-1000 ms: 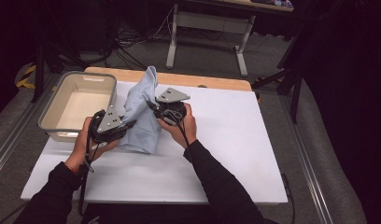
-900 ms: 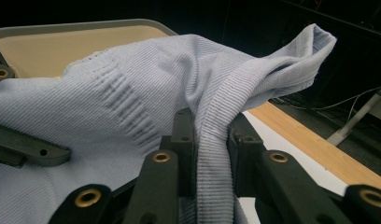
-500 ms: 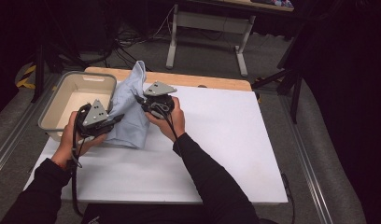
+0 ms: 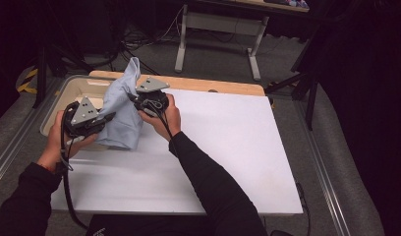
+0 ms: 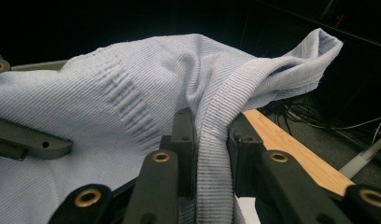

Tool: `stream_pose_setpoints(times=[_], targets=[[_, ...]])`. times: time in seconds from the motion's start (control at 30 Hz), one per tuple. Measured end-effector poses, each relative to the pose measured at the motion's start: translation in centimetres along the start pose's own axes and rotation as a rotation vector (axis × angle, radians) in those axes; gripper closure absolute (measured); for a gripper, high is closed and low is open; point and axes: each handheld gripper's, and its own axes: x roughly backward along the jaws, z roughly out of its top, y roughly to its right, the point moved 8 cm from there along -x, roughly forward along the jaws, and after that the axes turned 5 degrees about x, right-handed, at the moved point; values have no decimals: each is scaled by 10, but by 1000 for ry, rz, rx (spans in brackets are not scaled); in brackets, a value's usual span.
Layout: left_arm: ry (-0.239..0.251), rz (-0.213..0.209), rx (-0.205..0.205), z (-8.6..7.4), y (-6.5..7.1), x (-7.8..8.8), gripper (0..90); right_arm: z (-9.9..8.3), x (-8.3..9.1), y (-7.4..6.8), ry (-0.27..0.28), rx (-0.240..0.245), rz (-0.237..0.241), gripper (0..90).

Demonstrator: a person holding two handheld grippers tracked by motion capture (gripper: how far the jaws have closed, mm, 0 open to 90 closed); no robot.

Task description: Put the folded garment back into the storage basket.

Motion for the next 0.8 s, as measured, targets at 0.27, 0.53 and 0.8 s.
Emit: stream_pose_setpoints(times=[0.27, 0.53, 0.8], targets=[[-17, 40, 8, -3, -18, 6, 746, 14, -21, -2, 11, -22, 18, 754], [-27, 62, 29, -12, -36, 11, 745, 23, -43, -8, 4, -28, 42, 755], [-60, 87, 29, -19, -50, 14, 745, 29, -62, -13, -1, -29, 60, 754]])
